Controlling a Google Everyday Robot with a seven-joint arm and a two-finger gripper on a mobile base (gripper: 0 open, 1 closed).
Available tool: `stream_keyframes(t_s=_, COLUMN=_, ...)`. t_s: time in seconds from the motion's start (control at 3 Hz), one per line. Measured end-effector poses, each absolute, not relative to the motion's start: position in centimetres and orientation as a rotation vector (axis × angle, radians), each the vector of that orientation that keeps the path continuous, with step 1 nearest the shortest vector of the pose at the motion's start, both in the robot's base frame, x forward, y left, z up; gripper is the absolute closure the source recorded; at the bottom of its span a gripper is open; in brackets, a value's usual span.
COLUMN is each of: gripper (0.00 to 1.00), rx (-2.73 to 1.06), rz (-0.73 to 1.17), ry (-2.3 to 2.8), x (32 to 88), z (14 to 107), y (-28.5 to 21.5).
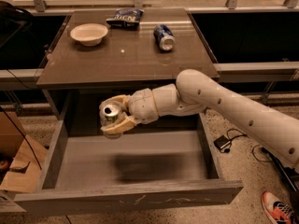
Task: Place 7up can into top drawer
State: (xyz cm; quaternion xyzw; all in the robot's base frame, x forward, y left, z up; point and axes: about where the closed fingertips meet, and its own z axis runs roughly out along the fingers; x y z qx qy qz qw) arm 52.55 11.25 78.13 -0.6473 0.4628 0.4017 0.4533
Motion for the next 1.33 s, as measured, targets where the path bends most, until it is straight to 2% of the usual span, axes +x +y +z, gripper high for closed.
stream_keyframes(t_s=0.67, gripper=0.13, rx=-1.534, rz=1.082, ry=1.237, x=53.1, z=74.1, y=12.3)
stream_keyframes(t_s=1.0, gripper=0.0, rx=-1.533, rz=1.084, ry=1.24, x=53.1, z=74.1, y=12.3)
stream_keyframes(t_s=1.33, gripper=0.0, rx=-1.533, rz=1.084, ry=1.24, x=53.1, z=74.1, y=12.3)
